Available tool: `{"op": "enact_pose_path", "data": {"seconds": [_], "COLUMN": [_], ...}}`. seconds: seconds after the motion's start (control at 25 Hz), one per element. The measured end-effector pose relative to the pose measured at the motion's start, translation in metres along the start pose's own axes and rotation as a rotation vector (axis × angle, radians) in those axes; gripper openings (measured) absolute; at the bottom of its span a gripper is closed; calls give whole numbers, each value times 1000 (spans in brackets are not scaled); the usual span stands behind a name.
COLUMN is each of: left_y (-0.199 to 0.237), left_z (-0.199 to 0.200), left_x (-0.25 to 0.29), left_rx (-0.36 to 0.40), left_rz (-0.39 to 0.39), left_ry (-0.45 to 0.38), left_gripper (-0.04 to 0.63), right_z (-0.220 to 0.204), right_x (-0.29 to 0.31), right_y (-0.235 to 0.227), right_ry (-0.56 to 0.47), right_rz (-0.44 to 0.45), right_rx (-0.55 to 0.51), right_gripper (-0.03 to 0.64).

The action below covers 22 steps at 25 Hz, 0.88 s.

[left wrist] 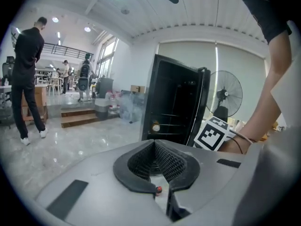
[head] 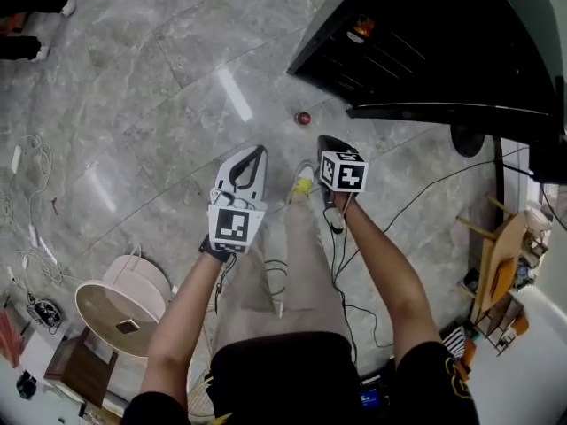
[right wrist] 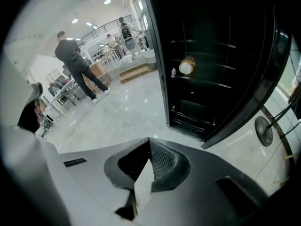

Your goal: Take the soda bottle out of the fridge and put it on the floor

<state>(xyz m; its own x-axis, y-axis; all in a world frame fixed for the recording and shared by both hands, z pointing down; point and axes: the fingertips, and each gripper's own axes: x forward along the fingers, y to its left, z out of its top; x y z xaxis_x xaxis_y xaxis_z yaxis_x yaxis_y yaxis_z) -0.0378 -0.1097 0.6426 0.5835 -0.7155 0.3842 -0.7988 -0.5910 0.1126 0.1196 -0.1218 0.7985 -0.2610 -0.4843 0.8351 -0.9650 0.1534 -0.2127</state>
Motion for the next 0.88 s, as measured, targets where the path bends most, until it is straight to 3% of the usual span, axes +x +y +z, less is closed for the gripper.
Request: {"op": "enact_pose_path", "data": {"seconds": [0.16, 0.48, 0.88], "left_y": [-13, -34, -61], "left_z": [59, 177, 256], "left_x": [-47, -114, -183], "left_rx": [30, 86, 182], "left_rz": [6, 0, -19], "left_ry": [-8, -115, -227], "left_gripper": [17, 17, 17], "right_z": [28, 111, 149], "right_x": [-84, -232, -347], "right_y": [29, 79, 128], "right_ry": [-55, -294, -514], "right_rz": [3, -7, 28], "right_rx": [-23, -80, -62], "right_gripper": [-3, -3, -3]}}
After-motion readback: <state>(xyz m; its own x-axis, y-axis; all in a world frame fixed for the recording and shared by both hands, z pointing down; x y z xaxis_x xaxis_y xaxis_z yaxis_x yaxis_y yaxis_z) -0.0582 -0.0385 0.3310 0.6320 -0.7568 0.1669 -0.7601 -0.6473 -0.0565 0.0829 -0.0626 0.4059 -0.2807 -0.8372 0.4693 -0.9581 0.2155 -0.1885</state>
